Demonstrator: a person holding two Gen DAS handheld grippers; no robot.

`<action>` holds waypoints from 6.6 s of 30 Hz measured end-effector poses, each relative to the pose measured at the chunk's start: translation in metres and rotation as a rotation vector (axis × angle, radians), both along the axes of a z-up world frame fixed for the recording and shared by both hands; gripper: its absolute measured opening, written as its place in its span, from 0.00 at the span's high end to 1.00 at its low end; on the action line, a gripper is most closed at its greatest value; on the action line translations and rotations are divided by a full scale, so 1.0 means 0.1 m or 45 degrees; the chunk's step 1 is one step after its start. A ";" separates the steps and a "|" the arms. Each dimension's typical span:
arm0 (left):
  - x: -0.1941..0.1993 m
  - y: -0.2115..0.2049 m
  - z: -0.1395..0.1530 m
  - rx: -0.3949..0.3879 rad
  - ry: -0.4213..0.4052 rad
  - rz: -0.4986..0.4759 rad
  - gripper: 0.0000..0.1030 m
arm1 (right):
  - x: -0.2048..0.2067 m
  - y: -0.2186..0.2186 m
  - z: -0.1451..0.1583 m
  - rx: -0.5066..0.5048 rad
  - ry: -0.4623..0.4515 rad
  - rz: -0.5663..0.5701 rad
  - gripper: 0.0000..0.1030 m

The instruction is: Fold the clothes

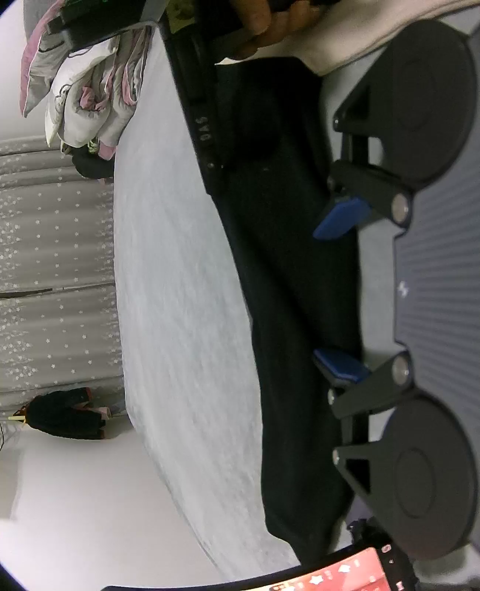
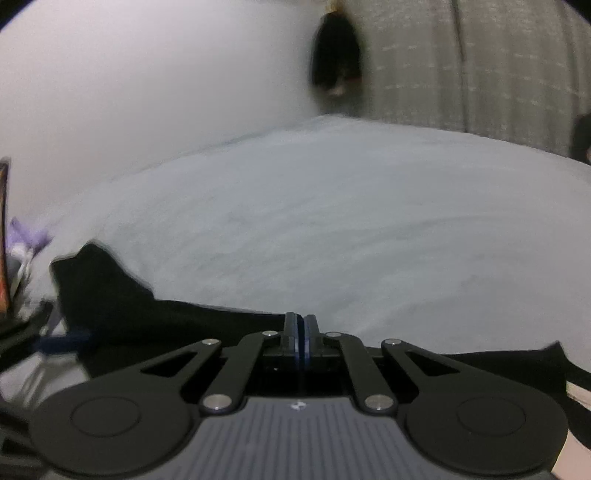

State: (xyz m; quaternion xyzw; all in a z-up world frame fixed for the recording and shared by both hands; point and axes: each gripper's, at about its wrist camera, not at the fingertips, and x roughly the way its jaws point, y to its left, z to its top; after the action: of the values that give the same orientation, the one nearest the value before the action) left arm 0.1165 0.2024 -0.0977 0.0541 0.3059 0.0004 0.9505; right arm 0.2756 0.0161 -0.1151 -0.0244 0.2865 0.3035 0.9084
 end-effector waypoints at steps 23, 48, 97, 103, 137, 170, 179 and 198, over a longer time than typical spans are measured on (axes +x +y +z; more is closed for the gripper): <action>1.09 0.57 0.47 -0.299 0.225 0.605 0.64 | 0.01 -0.24 0.07 0.154 0.043 0.033 0.86; 1.13 0.59 0.34 -0.288 -0.031 0.810 0.96 | -0.03 -0.02 0.03 -0.020 -0.035 0.052 0.93; 0.89 -0.01 0.38 -0.202 0.097 0.482 0.08 | 0.00 -0.31 0.27 0.091 0.053 -0.189 0.47; 0.66 0.02 0.65 -0.372 0.174 0.462 0.05 | -0.24 -0.60 0.66 0.045 0.073 -0.281 0.39; 0.62 -0.47 0.11 -0.276 0.095 0.318 0.80 | 0.11 -0.67 0.11 -0.229 0.029 -0.079 0.50; 0.53 -0.30 0.20 -0.385 0.191 0.405 0.77 | 0.00 -0.20 0.08 -0.184 0.104 -0.067 0.71; 0.54 -0.28 0.22 -0.433 0.206 0.404 0.72 | 0.28 0.00 0.07 -0.156 0.087 -0.148 0.71; 0.34 -0.62 0.49 -0.475 0.142 0.279 0.10 | -0.42 -0.70 0.54 -0.104 0.052 -0.310 0.41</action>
State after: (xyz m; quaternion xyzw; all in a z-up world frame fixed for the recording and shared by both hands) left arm 0.1504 0.1402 -0.0486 -0.1564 0.3568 0.0440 0.9199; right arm 0.2335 -0.0540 -0.0610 -0.0201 0.3178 0.1797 0.9307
